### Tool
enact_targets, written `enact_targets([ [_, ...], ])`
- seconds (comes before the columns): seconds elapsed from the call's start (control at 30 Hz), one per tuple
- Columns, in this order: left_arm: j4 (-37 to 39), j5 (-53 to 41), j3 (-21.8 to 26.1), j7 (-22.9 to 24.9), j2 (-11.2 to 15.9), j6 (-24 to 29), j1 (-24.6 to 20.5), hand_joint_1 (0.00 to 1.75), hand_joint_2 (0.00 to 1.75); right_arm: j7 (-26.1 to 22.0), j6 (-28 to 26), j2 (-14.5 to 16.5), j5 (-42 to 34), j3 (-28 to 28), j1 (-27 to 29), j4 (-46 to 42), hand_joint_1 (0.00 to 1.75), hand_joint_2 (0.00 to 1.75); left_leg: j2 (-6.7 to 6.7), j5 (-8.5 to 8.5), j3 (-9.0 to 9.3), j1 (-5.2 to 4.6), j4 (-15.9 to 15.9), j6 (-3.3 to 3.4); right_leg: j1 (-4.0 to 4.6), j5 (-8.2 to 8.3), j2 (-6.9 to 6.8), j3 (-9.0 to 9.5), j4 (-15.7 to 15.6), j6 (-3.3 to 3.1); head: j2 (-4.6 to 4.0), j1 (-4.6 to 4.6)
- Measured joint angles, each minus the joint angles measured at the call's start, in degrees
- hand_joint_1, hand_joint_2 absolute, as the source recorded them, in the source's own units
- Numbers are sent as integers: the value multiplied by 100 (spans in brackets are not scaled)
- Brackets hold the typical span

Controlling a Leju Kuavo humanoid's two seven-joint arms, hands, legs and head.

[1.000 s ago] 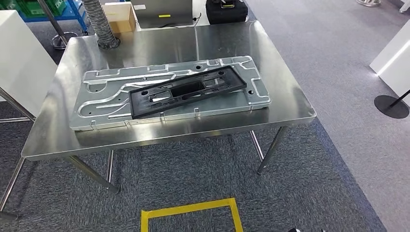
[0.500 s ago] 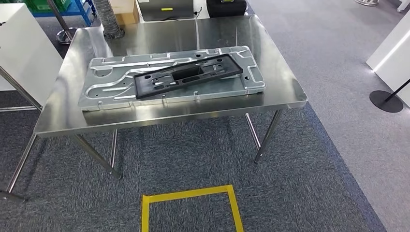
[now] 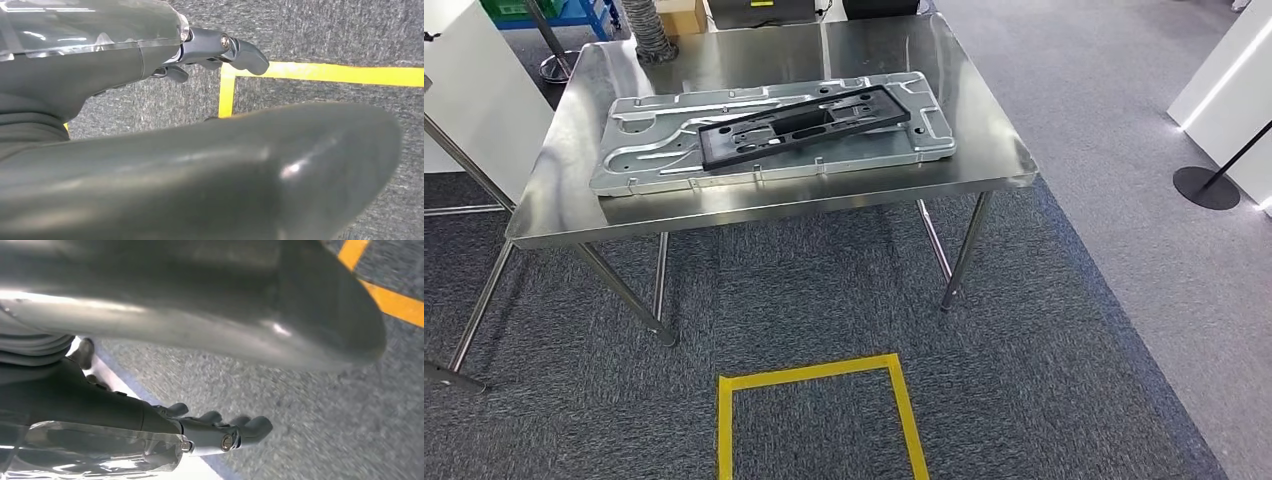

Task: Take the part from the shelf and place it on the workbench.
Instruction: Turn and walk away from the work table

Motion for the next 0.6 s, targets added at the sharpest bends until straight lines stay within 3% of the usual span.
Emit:
enact_targets([
  [0.03,0,1,0,2,2,7,7,0,0,8,7,25,17,21,5,5,0,0,-9,-34,-34,14,27,-33,-1,57,-14,-48,-6,-52,0,0],
  [0.07,0,2,0,6,4,13,17,0,0,11,9,47,22,36,9,9,0,0,-20,-187,-92,23,139,-64,-4,126,-28,-114,-16,-103,0,0],
  [0.17,2,5,0,16,5,21,33,0,0,4,11,79,33,68,12,12,0,0,-41,-1044,-365,44,1095,-130,15,349,-46,-394,-11,-185,0,0],
  [0.2,2,6,0,16,4,21,34,0,0,-3,15,81,39,78,12,12,0,0,-41,-1195,-412,46,1438,-140,27,422,-46,-499,0,-187,0,0],
  [0.23,1,5,0,15,4,21,34,0,0,-10,21,81,45,85,13,12,0,0,-40,-1201,-390,46,1646,-141,38,492,-47,-602,16,-184,0,0],
  [0.27,1,4,0,12,4,20,33,0,0,-16,28,81,48,92,13,13,0,0,-40,-1079,-270,45,1652,-134,45,556,-47,-702,36,-176,0,0],
  [0.3,0,2,0,7,5,17,30,0,0,-21,33,81,48,98,13,13,0,0,-41,-908,-47,45,1449,-117,49,614,-46,-796,61,-164,0,0],
  [0.37,0,-9,-1,-6,7,9,10,0,0,-35,32,81,46,108,7,14,0,0,-46,-768,616,32,608,-61,59,716,-43,-948,124,-125,0,-1],
  [0.43,0,-37,-8,-22,9,-5,-20,0,0,-60,11,81,35,110,4,12,0,0,-51,-896,1057,2,-86,24,68,815,-48,-1024,168,-63,0,-1],
  [0.47,0,-50,-16,-28,9,-12,-26,0,0,-77,-3,81,27,111,5,12,0,0,-51,-936,1105,-14,-215,68,68,866,-51,-1040,167,-27,0,-1],
  [0.53,1,-68,-37,-32,2,-25,-23,0,0,-112,-33,77,9,110,14,13,0,0,-34,-853,1017,-10,-254,175,55,908,-45,-1084,171,46,0,0],
  [0.57,2,-68,-46,-32,-3,-28,-23,0,0,-130,-43,75,4,110,20,13,0,0,-22,-781,948,-2,-260,229,46,782,-33,-1131,252,80,0,0],
  [0.6,2,-69,-55,-33,-7,-32,-24,0,0,-145,-50,73,0,109,27,14,0,0,-11,-699,863,5,-270,274,37,540,-21,-1202,441,113,0,0],
])
